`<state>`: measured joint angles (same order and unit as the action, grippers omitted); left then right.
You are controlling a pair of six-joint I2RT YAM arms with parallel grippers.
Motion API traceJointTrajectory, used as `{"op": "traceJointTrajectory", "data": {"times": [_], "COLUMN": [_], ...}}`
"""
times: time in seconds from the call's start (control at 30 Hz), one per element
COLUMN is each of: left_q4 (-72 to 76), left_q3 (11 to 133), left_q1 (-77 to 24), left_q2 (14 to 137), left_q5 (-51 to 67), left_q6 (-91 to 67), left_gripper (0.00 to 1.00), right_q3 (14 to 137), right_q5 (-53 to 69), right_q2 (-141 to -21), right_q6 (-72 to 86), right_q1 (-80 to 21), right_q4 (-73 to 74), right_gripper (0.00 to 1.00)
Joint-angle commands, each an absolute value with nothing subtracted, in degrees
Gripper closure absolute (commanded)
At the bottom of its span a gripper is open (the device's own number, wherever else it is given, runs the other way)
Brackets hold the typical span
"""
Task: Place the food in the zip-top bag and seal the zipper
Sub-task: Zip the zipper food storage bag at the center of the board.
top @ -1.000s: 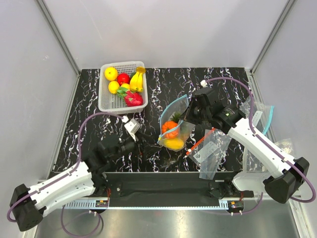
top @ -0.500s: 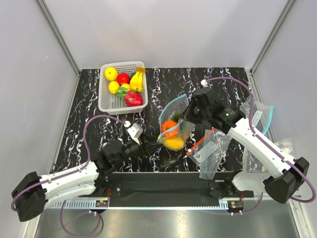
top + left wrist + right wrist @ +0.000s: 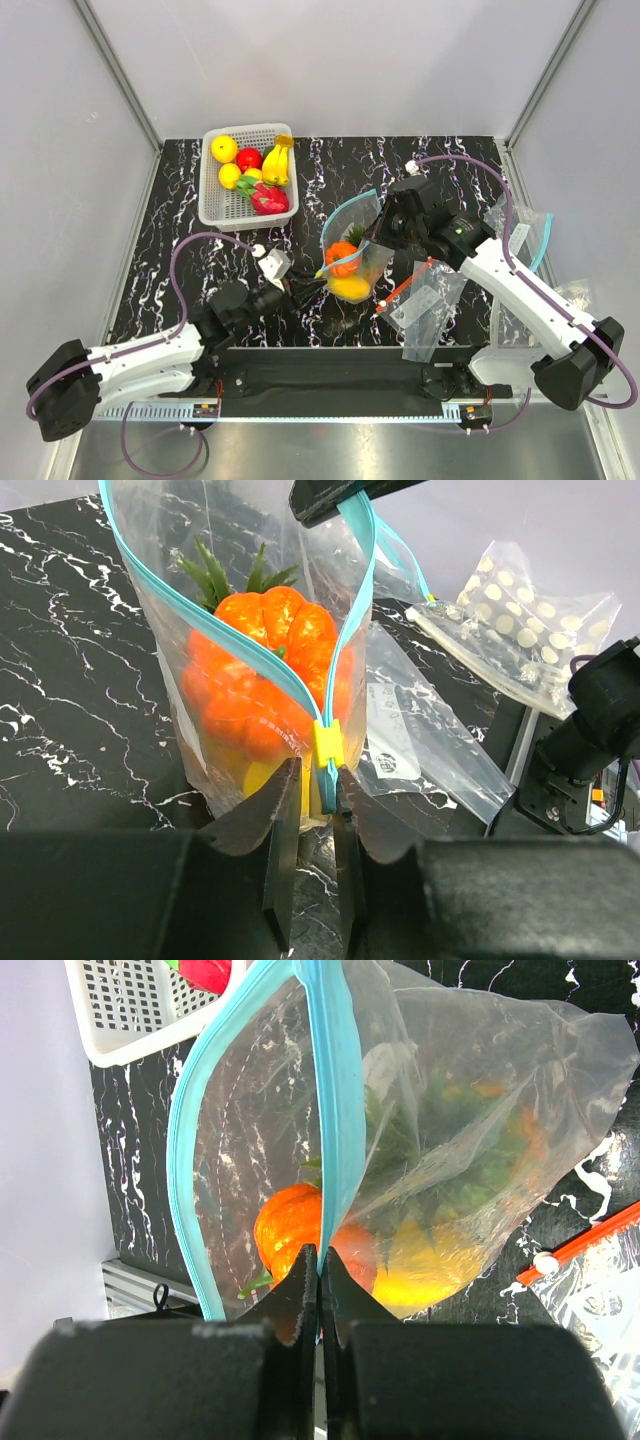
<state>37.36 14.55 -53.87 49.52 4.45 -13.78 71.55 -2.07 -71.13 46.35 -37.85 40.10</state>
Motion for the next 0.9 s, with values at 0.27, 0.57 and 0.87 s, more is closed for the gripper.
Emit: {"op": "traceJointTrajectory", "data": {"times": [0.27, 0.57, 0.87], "left_q4": [41.22, 37.54, 34.19], "left_q3": [16.70, 18.89, 19.78], "left_q1": [-54.14, -49.49, -38.94], "left_q2": [50.36, 46.84, 45.53], "left_q5": [3.34, 4.73, 17.57], "left_q6": [-12.04, -11.42, -9.15], "left_gripper": [1.00, 1.00, 1.00], "right_q3": [72.25, 70.66, 72.69], "right_q5": [-2.99, -2.82, -6.58], "right_q2": [-69.70, -68.64, -65.66], "right_q6": [46.05, 43.52, 27.72], "right_q1": [-38.23, -38.23, -38.23], "right_q4": [37.97, 38.32, 41.75], "right_gripper": [1.00, 0.90, 0.43]}}
